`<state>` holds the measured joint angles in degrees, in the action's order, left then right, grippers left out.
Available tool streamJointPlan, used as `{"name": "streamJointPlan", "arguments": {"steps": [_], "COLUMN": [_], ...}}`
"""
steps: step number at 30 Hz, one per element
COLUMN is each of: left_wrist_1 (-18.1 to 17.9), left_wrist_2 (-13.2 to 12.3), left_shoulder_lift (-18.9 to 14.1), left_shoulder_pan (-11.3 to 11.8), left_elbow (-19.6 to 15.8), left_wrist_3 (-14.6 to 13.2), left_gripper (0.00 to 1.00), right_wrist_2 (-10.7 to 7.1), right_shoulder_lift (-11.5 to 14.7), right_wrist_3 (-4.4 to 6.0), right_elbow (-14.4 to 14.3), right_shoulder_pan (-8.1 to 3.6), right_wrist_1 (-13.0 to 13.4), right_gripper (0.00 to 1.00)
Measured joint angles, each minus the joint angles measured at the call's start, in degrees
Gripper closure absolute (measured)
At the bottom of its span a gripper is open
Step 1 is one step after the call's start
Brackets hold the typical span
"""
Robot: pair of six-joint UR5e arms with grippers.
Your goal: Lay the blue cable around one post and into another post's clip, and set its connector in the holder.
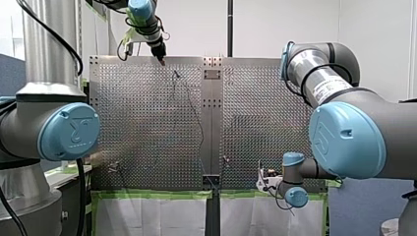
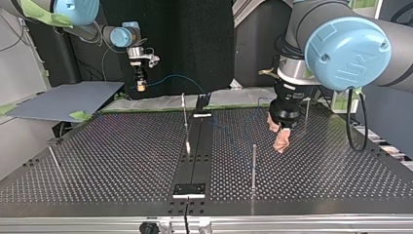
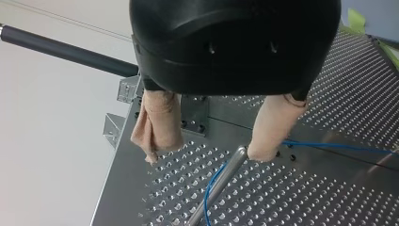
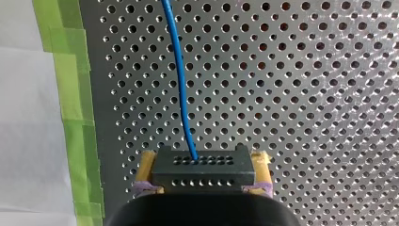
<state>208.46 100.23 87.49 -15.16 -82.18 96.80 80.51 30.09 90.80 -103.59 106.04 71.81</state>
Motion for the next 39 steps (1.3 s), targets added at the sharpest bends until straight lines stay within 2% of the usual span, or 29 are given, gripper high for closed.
{"name": "streamJointPlan", "arguments": {"steps": [15,22,29,34,39], "left_wrist_1": [-1.0,-3.9,-7.4,-9.9,-12.8], "left_wrist_2": [0.1,-0.4,-2.5,-3.8,-3.9], "left_shoulder_lift": [-0.1,-2.1,-5.1,-5.5,-4.2], "left_shoulder_pan": [-0.1,-0.1,-0.6,-1.4,-3.0], "left_elbow": [-0.9,-3.9,-7.4,-9.9,-12.7], "left_wrist_3": [1.2,1.9,4.2,5.3,7.3], "left_gripper": [0.0,0.0,0.0,0.0,0.0], "right_wrist_2": [0.0,-0.05,-0.09,-0.1,-0.18], "right_shoulder_lift": [0.0,0.0,0.0,0.0,0.0], "right_wrist_3": [0.01,-0.34,-0.89,-1.69,-1.9], "right_elbow": [0.0,0.0,0.0,0.0,0.0], "right_shoulder_pan": [0.0,0.0,0.0,0.03,0.18], "right_wrist_1": [-0.1,-0.3,-0.8,-1.0,-1.0], "right_gripper": [1.0,1.0,1.0,1.0,1.0]}}
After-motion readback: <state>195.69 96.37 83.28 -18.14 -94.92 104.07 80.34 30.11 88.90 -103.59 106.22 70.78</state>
